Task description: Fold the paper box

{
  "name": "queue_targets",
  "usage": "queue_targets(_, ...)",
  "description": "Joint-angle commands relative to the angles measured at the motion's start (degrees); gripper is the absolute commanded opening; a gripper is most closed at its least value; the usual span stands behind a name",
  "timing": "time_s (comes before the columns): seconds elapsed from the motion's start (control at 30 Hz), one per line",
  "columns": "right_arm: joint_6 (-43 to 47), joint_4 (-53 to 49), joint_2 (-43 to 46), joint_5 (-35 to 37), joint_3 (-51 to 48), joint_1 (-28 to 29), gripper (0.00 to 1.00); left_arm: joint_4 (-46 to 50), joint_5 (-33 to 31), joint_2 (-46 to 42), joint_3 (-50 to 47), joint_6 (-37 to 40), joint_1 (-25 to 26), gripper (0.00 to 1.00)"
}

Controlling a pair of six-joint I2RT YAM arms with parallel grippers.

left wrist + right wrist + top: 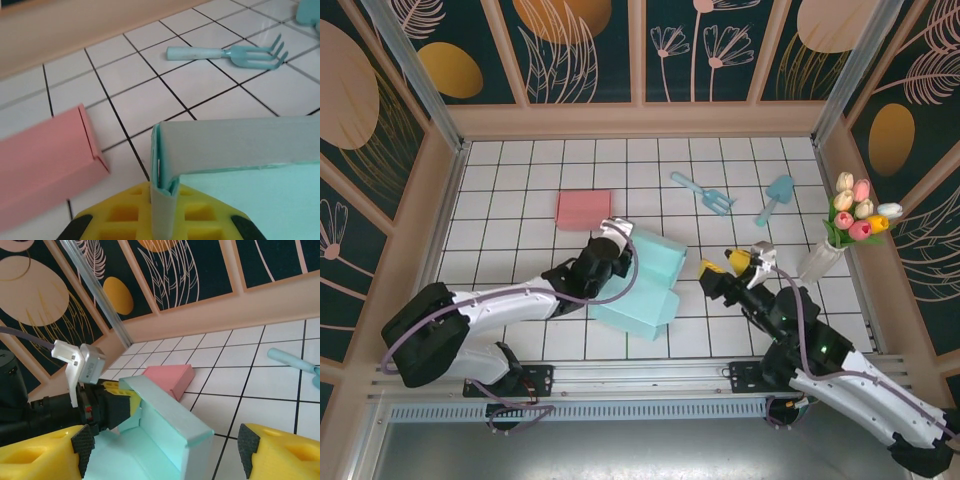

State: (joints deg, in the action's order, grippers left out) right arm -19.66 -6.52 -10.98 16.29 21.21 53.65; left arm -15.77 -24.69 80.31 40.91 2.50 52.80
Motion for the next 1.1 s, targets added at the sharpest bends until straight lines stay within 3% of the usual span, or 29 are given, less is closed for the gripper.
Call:
queue_targets(0.0, -1.32, -0.68, 3.85, 1.22, -0.37, -0.3, 0.79, 9.97, 5.23, 0.73, 4.07, 20.98, -0.24, 0.0)
queue_targets(0.13, -2.29, -2.07, 9.27, 4.03, -1.05, -0.25, 0.79, 19.49, 22.34, -7.4, 3.25, 47.92, -0.29, 0.0)
queue_targets(0.2, -2.86, -2.86, 10.48, 5.35, -1.05, -0.21, 0.79, 23.85, 25.65, -9.36, 6.78, 51.98, -0.67, 0.0)
queue_targets(0.27, -3.13, -3.04, 9.94, 5.53, -0.84, -0.19, 0.79, 35.73, 28.56, -6.58, 16.04, 54.14, -1.29, 0.0)
queue_targets(0.4, -3.37, -3.05, 10.28, 5.06, -0.96, -0.21, 0.79, 51.69, 25.02, 1.54, 28.6, 62.32, -1.31, 0.0)
queue_targets(0.73, -3.67, -3.51, 10.59, 7.85, -1.67, -0.21, 0.8, 68.49, 17.08, 19.68, 47.51, 77.99, -1.2, 0.0)
queue_targets(1.07, -3.72, -3.51, 10.55, 8.25, -1.73, -0.21, 0.8, 69.74, 19.24, 30.78, 51.69, 81.89, -0.54, 0.03)
